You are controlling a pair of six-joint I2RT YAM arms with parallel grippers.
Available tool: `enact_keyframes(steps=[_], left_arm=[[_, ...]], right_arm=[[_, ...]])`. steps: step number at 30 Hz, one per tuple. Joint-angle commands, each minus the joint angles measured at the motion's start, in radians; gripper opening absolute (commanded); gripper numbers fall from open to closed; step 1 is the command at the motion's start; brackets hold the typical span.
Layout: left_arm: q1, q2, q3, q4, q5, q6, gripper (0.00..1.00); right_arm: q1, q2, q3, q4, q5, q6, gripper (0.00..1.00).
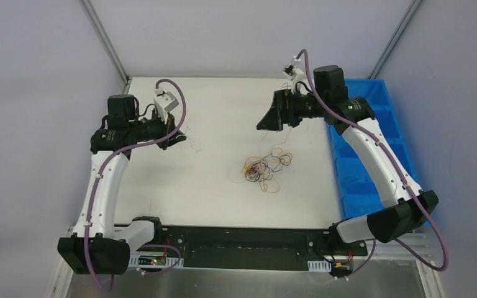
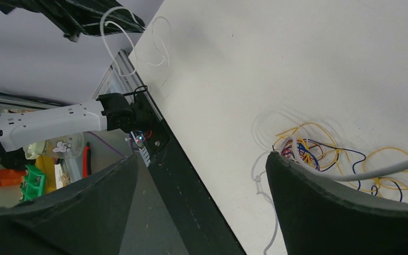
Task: Untangle the cables
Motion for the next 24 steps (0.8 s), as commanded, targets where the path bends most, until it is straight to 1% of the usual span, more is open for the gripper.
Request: enact_keyframes(steps=[1,4,6,9,11,13,15,16,18,20,21,22,23,24], left_arm=[[-0.099,-0.006,0.136,0.027,0.07,-0.194,0.0],[-0.176,0.011,0.187,0.078,0.035,-0.283,0.0],[-0.218,0.028,0.227,0.101,0.024,-0.33,0.0],[-0.261,0.041,0.246,0.165,-0.01,-0.388,0.0],[-0.27,0.045,0.248,0.202,-0.028,-0.421,0.0],[-0.269,0.049,0.255,0.213,-0.059,-0.432,0.0],[-0.269,0.041,0.256,0.219,-0.071,-0.433,0.0],[-0.269,0.037,0.255,0.223,-0.063,-0.432,0.0],[-0.269,0.034,0.247,0.225,-0.052,-0.427,0.0],[-0.269,0.03,0.222,0.225,-0.055,-0.42,0.0],[-0.269,0.029,0.206,0.225,-0.054,-0.415,0.0],[-0.269,0.029,0.193,0.225,-0.055,-0.414,0.0],[-0.269,0.03,0.18,0.225,-0.054,-0.415,0.0],[-0.269,0.029,0.171,0.225,-0.054,-0.417,0.0]], right_arm=[[0.074,0.0,0.038,0.106,0.009,-0.043,0.94],[0.153,0.059,0.106,0.118,0.015,-0.063,0.95],[0.211,0.09,0.142,0.12,0.015,-0.072,0.98],[0.263,0.109,0.16,0.135,0.003,-0.093,0.99],[0.266,0.118,0.168,0.156,-0.024,-0.021,1.0],[0.25,0.131,0.193,0.123,-0.041,0.034,1.0],[0.195,0.126,0.173,0.098,-0.137,0.124,1.0],[0.166,0.124,0.149,0.069,-0.201,0.137,0.99],[0.116,0.125,0.073,-0.092,-0.23,0.085,0.99],[0.062,0.135,-0.037,-0.31,-0.285,-0.08,1.0],[0.052,0.128,-0.095,-0.404,-0.248,-0.178,0.99],[0.056,0.116,-0.146,-0.462,-0.153,-0.254,0.99],[0.067,0.103,-0.187,-0.491,-0.022,-0.312,0.99],[0.082,0.09,-0.225,-0.476,0.149,-0.337,0.99]])
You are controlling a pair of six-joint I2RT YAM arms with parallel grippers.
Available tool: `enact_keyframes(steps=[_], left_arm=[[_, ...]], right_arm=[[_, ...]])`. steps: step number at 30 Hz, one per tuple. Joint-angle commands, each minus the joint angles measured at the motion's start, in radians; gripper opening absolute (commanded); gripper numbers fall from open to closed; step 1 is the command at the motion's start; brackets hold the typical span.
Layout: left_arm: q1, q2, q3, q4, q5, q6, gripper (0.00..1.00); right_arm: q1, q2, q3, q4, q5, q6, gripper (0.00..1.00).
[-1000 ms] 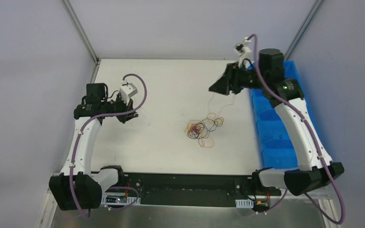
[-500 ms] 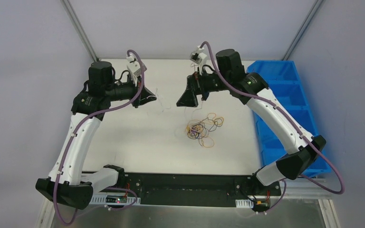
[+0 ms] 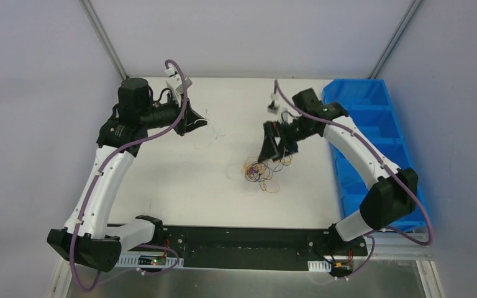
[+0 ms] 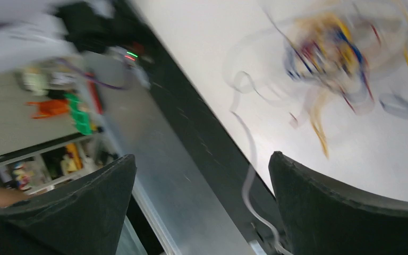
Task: Untangle the cables
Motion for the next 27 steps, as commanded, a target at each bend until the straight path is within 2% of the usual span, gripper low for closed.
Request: enact_keyframes(steps=[1,2,5,8,11,12,15,16,17,19,21,23,27], left_arm=[[-0.002,-0.015,-0.044,0.031,-0.004,-0.014,0.0],[-0.002,-0.014,-0.049,0.031,-0.003,-0.011,0.0],[-0.002,-0.003,-0.053,0.031,-0.006,-0.005,0.0],[-0.003,0.015,-0.047,0.032,-0.007,-0.003,0.0],[-0.002,0.033,-0.035,0.033,-0.013,0.006,0.0],[-0.002,0.036,-0.029,0.036,-0.017,0.006,0.0],[-0.002,0.052,-0.018,0.052,-0.018,-0.018,0.0],[-0.002,0.053,-0.021,0.062,-0.01,-0.029,0.0],[-0.002,0.054,-0.028,0.08,0.001,-0.047,0.0],[-0.002,0.051,-0.053,0.15,0.013,-0.124,0.0],[-0.001,0.053,-0.087,0.249,0.05,-0.246,0.0],[-0.006,0.067,-0.116,0.367,0.124,-0.383,0.0],[-0.06,0.119,-0.178,0.67,0.184,-0.711,0.0]], right_arm=[[0.045,-0.039,-0.166,-0.296,0.449,-0.272,0.99],[0.051,-0.049,-0.175,-0.278,0.584,-0.296,0.99],[0.065,-0.085,-0.112,-0.229,0.835,-0.351,1.0],[0.129,-0.122,-0.079,-0.167,1.018,-0.492,1.0],[0.204,-0.162,-0.123,-0.14,1.123,-0.651,1.0],[0.215,-0.173,-0.126,-0.163,1.1,-0.673,1.0],[0.217,-0.158,-0.064,-0.393,0.922,-0.73,1.0],[0.234,-0.155,-0.067,-0.423,0.935,-0.777,0.99],[0.27,-0.171,-0.112,-0.396,1.003,-0.824,1.0],[0.323,-0.265,-0.204,-0.188,1.111,-0.909,1.0],[0.325,-0.362,-0.241,-0.05,1.028,-0.935,1.0],[0.325,-0.419,-0.268,0.006,0.934,-0.939,1.0],[0.343,-0.393,-0.295,0.034,0.896,-0.95,1.0]])
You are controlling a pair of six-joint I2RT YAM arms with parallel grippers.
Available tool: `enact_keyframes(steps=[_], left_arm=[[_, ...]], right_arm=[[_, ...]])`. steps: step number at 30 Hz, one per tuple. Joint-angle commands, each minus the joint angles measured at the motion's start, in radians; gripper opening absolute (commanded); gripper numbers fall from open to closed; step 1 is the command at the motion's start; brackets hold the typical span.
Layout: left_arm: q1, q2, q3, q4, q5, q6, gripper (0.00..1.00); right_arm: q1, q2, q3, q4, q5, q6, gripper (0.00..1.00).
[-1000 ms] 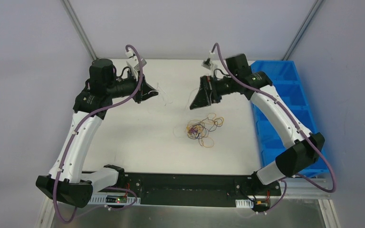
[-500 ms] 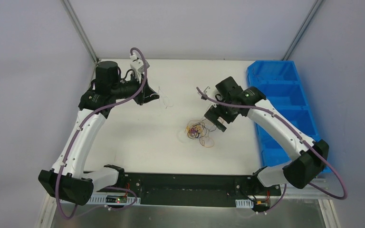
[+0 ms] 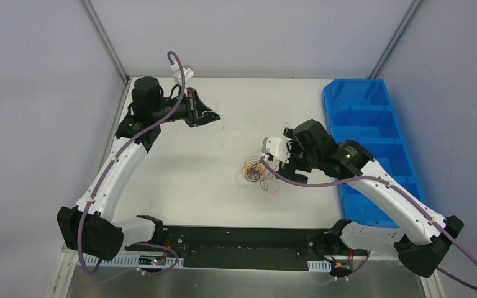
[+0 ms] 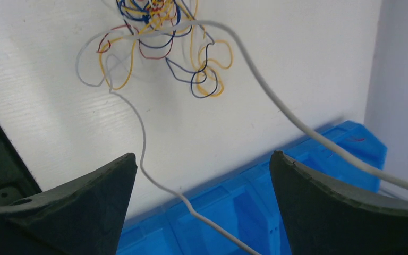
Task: Untangle the cables
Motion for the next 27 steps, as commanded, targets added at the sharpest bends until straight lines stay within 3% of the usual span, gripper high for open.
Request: enact_keyframes(steps=[1,7,9,11,13,16,22,27], left_arm=[[-0.079,0.06,-0.049,0.376,0.1,-0.392,0.0],[-0.252,0.175,-0.121,0.619,0.052,-0.576,0.0],[-0.369,0.224,-0.094,0.6,0.119,-0.458,0.0],[-0.461,0.253,-0.086,0.4,0.059,-0.288,0.0],[-0.455,0.316,-0.13,0.404,0.023,-0.272,0.0],[-0.438,0.384,-0.193,0.574,0.081,-0.338,0.0],[-0.398,0.339,-0.259,0.419,0.069,-0.188,0.0],[-0.209,0.232,-0.349,0.324,0.039,-0.161,0.0]], right_arm=[[0.015,0.022,-0.003,0.106,-0.063,-0.053,1.0],[0.018,0.056,-0.015,0.215,-0.133,0.012,1.0],[0.018,0.07,-0.007,0.232,-0.134,0.032,1.0],[0.017,0.077,0.013,0.265,-0.131,0.054,1.0],[0.016,0.055,0.023,0.325,-0.149,0.07,1.0],[0.017,-0.001,0.027,0.373,-0.204,0.099,1.0],[-0.098,-0.099,0.052,0.435,-0.305,0.349,1.0],[-0.193,-0.167,0.085,0.368,-0.382,0.564,1.0]])
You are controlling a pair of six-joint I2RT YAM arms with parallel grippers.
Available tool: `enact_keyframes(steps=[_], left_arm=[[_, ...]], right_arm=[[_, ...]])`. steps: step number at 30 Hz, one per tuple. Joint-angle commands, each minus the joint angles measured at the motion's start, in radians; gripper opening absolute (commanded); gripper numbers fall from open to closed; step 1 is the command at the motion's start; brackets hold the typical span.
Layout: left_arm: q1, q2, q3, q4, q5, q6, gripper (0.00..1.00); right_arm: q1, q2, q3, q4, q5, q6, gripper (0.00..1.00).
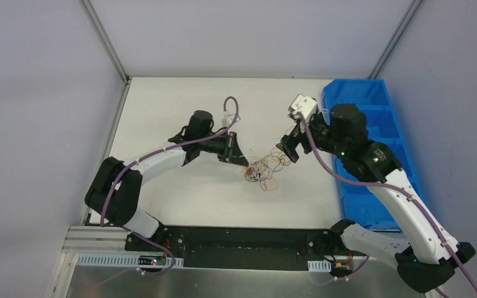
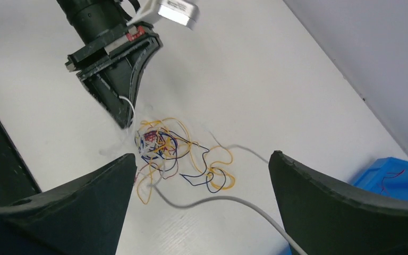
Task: Untangle the cables
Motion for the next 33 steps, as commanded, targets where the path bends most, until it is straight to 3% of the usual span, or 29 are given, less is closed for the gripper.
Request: enact_keyframes(steps=[1,5,8,12,13,15,17,19,25,28,33], left_arm=[[0.173,-0.135,-0.033,-0.122,-0.009,0.126,0.0],[0.24,-0.263,0.053,-0.356,-0.028,0.427,0.0],[0.317,-0.306,0.089,-0.491,-0.057,0.525,0.0],[0.364,-0.263,0.146,-0.71,-0.338,0.691,0.01],[0.366,-0.246,0.152,-0.738,-0.409,0.707,0.25],[0.41,-0.236,0.168,-0.793,-0.333,0.743,0.97],[0.427,-0.299,0.172,-0.786,-0.085,0.764,0.99],[0.401,-0.363,0.16,-0.663,0.062,0.695,0.99],[0.087,-0.314,0.154,-0.182,0.032,0.343,0.99],[-0.006,-0.252,0.103,0.062,0.02,0.212,0.99],[-0.114,-0.172,0.131,0.142,-0.006,0.19,0.99]], right_arm=[[-0.05,-0.078,0.043,-0.011,-0.104,0.236,0.99],[-0.074,-0.084,0.059,-0.183,-0.288,0.219,0.98],[-0.073,-0.045,0.096,-0.301,-0.323,0.22,0.99],[-0.074,0.045,0.204,-0.473,-0.454,0.222,0.99],[-0.074,0.058,0.212,-0.477,-0.486,0.24,0.99],[-0.074,0.077,0.222,-0.482,-0.564,0.249,0.99],[-0.073,0.104,0.241,-0.509,-0.648,0.23,0.99],[-0.065,0.137,0.262,-0.547,-0.727,0.213,0.97],[0.039,0.214,0.345,-0.634,-0.744,0.126,0.94],[0.072,0.242,0.387,-0.654,-0.74,0.125,0.93],[0.098,0.252,0.428,-0.668,-0.726,0.139,0.93]])
